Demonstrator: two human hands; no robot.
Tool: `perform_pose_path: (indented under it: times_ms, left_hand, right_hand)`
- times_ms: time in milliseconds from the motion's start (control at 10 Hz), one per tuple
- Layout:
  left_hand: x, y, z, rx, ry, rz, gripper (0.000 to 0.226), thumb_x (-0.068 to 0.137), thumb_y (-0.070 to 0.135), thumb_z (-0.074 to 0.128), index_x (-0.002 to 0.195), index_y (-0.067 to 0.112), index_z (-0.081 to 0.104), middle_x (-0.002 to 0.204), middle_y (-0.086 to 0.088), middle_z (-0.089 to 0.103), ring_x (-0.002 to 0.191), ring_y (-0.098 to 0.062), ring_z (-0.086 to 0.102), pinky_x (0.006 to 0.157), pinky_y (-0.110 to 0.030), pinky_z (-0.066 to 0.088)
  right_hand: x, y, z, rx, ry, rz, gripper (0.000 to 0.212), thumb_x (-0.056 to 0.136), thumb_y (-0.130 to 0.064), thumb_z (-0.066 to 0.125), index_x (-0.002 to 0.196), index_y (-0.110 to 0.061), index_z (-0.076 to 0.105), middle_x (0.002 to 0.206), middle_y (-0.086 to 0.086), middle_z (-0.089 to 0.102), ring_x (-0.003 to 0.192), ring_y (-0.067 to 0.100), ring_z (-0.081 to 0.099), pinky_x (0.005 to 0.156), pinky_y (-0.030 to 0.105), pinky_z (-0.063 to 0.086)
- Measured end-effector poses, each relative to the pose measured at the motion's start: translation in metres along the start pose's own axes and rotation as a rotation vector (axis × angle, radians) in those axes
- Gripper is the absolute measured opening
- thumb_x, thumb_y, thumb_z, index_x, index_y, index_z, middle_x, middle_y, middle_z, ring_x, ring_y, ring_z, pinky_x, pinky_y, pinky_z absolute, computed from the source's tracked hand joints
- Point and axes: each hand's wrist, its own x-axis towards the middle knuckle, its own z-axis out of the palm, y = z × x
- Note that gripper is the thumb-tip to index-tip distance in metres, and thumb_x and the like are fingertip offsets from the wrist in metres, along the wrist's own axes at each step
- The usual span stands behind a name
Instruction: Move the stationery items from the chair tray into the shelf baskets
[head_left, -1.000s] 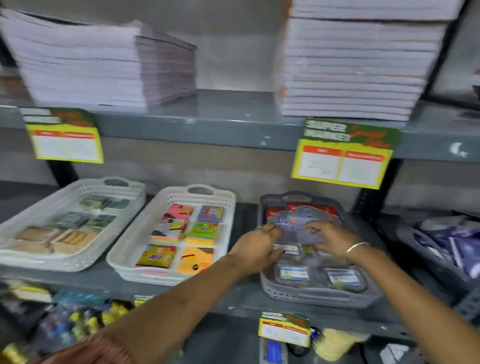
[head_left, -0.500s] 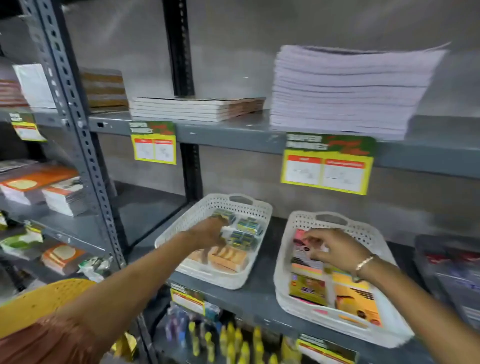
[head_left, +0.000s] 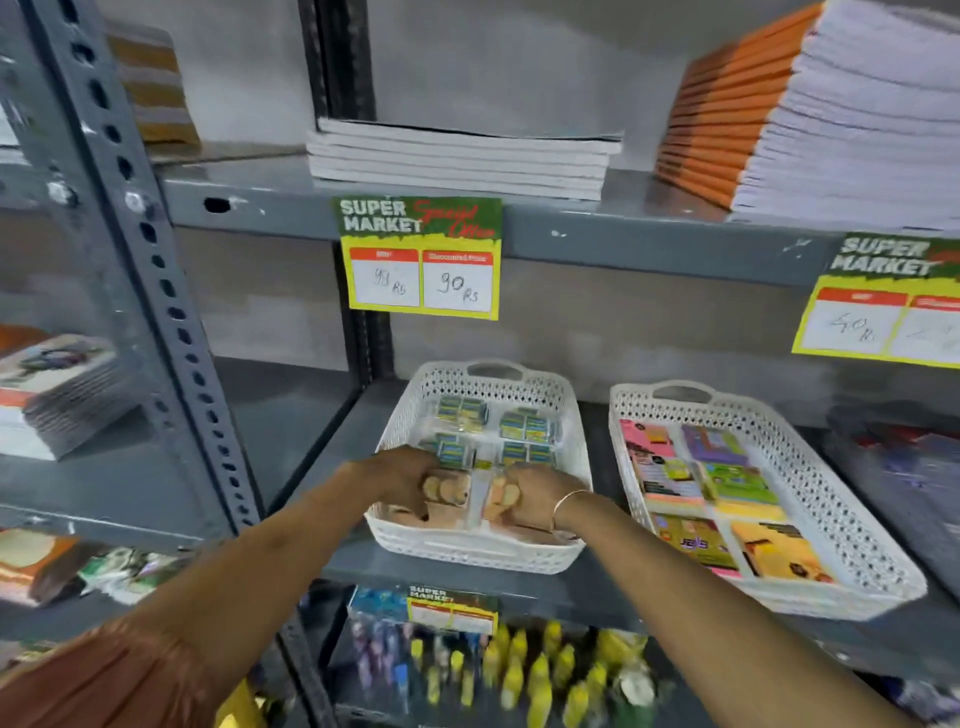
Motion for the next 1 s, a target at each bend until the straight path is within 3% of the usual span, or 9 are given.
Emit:
perform_pose_path:
  times_ms: [200,400,800,1000]
  left_hand:
    - [0.004,-0.008,0.004,-0.024,0.017,0.030,0.062,0.070,0.025,0.080,0.123,0.011,0.051,0.120,-0.007,0.059,0.108,-0.022,0.053,0.083,-0.028,0.042]
    - [0.003,-0.011,0.008,-0.073,0.053,0.076,0.060,0.067,0.019,0.083,0.118,0.009,0.052,0.116,-0.007,0.060,0.103,-0.021,0.054,0.081,-0.027,0.041]
    - [0.004,-0.008,0.010,-0.070,0.063,0.058,0.073,0.067,0.020,0.083,0.130,0.014,0.047,0.127,-0.006,0.057,0.113,-0.022,0.051,0.094,-0.030,0.040]
    - [-0.008,0.003,0.005,-0.004,0.106,0.014,0.088,0.070,0.032,0.081,0.141,0.014,0.032,0.141,-0.008,0.041,0.126,-0.024,0.038,0.103,-0.029,0.030]
  right_hand:
    - [-0.002,-0.004,-0.001,-0.034,-0.013,0.002,0.060,0.077,-0.041,0.067,0.127,-0.016,0.045,0.135,0.008,0.052,0.122,0.028,0.050,0.098,0.035,0.043]
    - [-0.005,-0.006,-0.001,-0.158,-0.044,-0.003,0.067,0.077,-0.028,0.069,0.134,-0.016,0.035,0.134,0.011,0.051,0.119,0.031,0.051,0.096,0.039,0.047]
    - [-0.005,-0.005,-0.003,-0.182,-0.045,-0.048,0.063,0.076,-0.026,0.069,0.130,-0.014,0.039,0.132,0.012,0.052,0.118,0.031,0.052,0.094,0.039,0.048]
    - [-0.010,-0.005,-0.011,-0.112,-0.018,-0.082,0.080,0.074,-0.034,0.072,0.138,-0.013,0.029,0.142,0.012,0.042,0.128,0.031,0.042,0.104,0.041,0.043]
